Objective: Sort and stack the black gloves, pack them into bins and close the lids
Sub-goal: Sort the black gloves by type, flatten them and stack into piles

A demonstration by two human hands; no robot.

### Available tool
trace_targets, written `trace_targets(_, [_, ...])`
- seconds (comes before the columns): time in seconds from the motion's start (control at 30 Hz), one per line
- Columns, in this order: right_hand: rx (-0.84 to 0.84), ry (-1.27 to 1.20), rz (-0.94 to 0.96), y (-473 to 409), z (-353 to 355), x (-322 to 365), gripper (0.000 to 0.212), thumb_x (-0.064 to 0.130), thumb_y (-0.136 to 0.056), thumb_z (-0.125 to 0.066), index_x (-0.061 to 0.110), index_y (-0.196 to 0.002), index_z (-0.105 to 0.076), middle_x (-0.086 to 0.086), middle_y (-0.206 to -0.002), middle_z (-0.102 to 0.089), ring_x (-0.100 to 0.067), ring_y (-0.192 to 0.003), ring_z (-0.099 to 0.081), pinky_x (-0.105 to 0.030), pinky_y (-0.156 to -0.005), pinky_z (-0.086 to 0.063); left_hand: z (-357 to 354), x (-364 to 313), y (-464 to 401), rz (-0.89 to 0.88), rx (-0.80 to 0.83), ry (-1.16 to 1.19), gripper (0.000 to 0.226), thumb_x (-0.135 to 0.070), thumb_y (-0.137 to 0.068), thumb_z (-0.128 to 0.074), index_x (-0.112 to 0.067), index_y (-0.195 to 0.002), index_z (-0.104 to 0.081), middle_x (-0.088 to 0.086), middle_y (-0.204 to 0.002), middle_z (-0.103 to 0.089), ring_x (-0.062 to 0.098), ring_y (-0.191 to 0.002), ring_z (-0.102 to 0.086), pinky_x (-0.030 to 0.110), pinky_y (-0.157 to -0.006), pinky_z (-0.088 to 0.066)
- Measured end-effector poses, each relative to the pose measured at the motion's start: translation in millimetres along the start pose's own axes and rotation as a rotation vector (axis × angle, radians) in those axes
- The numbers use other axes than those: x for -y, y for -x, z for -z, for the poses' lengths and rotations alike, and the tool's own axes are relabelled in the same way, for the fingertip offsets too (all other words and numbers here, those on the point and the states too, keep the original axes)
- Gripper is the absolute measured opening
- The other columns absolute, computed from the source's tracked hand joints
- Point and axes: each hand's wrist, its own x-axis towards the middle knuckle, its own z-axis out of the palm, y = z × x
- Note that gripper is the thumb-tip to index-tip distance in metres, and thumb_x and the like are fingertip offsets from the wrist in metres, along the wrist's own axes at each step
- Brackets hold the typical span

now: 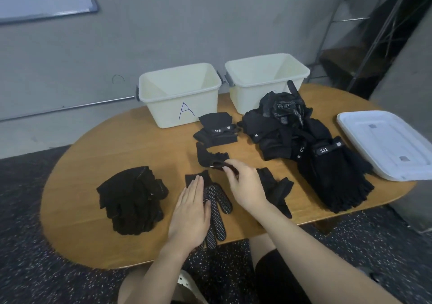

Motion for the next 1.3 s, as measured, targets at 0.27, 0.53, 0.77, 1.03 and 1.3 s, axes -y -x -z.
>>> trace_targets(0.27, [-0.030,-0.296,-0.058,27.5,40.0,23.7,0.020,0.017,-0.104,-0.058,0.016,-0.118,-0.072,0.014,-0.105,-0.073,0.001,-0.100,-0.066,-0.013,-0.086,-0.050,19.2,-29.3,-17.3,0.048,-0.033,0.372,0.061,-0.047,-0.110,-0.028,-0.016,-0.162,-0.024,-0.001,-0.165,-0.030,0.011,-0.152,-0.023,0.034,-0.128,-0.015])
trace_targets(0.53, [-0.049,-0.492,-0.164,57.3,62.0,29.4,0.013,0.017,-0.104,-0.059,0.016,-0.112,-0.070,0.008,-0.103,-0.074,-0.011,-0.102,-0.069,-0.029,-0.089,-0.058,37.9,-85.5,-22.6,0.533,0.122,1.670,0.052,-0.050,-0.104,-0.049,-0.016,-0.143,-0.053,0.005,-0.131,-0.070,0.018,-0.121,-0.068,0.042,-0.114,-0.045])
trace_targets(0.77, [-0.004,-0.516,-0.190,74.9,81.0,19.0,0.022,0.011,-0.101,-0.063,0.014,-0.122,-0.062,0.006,-0.109,-0.073,-0.008,-0.107,-0.068,-0.022,-0.092,-0.054,34.3,-102.5,-15.5,0.555,0.234,1.950,0.039,-0.029,-0.102,-0.057,-0.007,-0.135,-0.064,0.015,-0.134,-0.068,0.024,-0.122,-0.067,0.038,-0.104,-0.049])
trace_targets(1.03, [0.019,-0.698,-0.396,78.6,99.7,10.1,0.031,0.016,-0.092,-0.076,0.017,-0.122,-0.068,0.005,-0.107,-0.078,-0.010,-0.102,-0.072,-0.029,-0.089,-0.059,25.6,-105.1,-19.3,0.365,0.160,1.590,0.034,-0.007,-0.095,-0.069,-0.001,-0.129,-0.065,0.020,-0.124,-0.071,0.036,-0.120,-0.067,0.050,-0.105,-0.051])
trace_targets(1.3, [0.087,-0.723,-0.623,70.1,105.5,-3.8,0.014,0.030,-0.095,-0.072,0.019,-0.101,-0.074,-0.001,-0.095,-0.079,-0.016,-0.091,-0.076,-0.041,-0.084,-0.063,34.7,-103.0,-19.8,0.250,0.188,1.181,0.036,-0.007,-0.087,-0.080,-0.017,-0.119,-0.068,-0.002,-0.112,-0.078,0.017,-0.108,-0.072,0.043,-0.100,-0.056])
